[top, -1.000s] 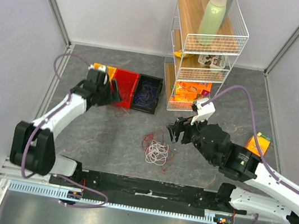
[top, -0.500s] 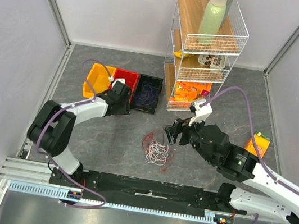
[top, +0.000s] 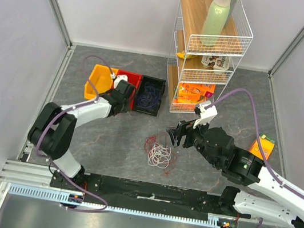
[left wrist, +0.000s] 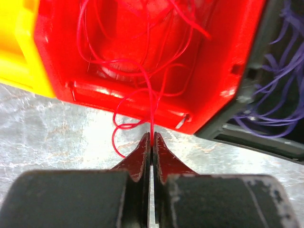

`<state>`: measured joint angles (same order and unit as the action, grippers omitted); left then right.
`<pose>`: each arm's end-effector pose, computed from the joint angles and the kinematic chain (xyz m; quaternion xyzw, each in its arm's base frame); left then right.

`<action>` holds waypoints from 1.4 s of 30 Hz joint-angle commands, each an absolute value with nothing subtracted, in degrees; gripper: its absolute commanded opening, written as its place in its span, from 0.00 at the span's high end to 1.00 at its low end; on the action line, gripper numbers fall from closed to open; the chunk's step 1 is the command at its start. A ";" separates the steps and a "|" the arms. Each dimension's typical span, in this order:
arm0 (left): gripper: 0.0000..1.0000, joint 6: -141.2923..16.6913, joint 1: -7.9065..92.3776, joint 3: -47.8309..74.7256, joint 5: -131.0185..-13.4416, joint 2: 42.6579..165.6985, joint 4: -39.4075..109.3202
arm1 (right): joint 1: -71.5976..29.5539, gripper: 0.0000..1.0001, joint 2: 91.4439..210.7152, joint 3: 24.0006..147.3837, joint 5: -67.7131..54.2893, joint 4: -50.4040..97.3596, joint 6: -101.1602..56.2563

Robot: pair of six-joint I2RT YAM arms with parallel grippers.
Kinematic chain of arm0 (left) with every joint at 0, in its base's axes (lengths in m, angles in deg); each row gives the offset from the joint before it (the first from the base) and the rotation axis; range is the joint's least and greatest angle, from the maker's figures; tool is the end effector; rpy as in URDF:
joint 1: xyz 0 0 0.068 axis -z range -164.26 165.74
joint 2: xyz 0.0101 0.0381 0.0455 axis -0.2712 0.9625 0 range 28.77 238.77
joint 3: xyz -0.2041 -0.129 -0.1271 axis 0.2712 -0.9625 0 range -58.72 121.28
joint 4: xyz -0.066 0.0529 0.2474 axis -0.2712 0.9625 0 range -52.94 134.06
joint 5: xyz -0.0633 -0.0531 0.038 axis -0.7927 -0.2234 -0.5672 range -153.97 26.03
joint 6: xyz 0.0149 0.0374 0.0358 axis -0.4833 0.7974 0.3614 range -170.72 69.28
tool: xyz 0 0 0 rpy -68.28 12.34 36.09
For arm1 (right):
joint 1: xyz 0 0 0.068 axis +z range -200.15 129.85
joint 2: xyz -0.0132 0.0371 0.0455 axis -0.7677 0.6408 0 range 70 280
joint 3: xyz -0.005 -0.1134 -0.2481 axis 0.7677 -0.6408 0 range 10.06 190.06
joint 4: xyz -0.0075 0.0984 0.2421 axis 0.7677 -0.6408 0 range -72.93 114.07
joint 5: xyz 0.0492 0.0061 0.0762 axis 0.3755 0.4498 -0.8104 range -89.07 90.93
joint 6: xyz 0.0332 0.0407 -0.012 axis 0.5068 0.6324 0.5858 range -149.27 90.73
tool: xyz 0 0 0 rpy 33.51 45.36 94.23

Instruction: Untangle the cables

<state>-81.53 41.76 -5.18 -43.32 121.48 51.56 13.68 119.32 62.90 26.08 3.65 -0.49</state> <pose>0.2966 -0.1308 0.1826 -0.0948 0.9316 0.0038 0.3509 0.0975 0.1642 0.3578 -0.1124 0.7867 0.2994 0.5280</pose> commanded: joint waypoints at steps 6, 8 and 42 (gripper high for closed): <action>0.98 -72.87 36.84 9.19 -53.32 125.34 48.30 | 13.31 0.22 118.78 62.35 25.89 5.44 -0.26; 0.98 -71.65 35.61 13.33 -54.04 129.47 49.62 | 13.22 0.22 118.17 62.09 25.98 5.35 0.00; 0.23 -81.30 47.62 -15.02 -91.48 99.18 45.35 | 6.28 0.21 136.44 52.25 8.85 11.85 4.75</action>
<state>-76.37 40.99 -8.55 -84.87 101.46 54.21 7.74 134.18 54.44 14.88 6.55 3.60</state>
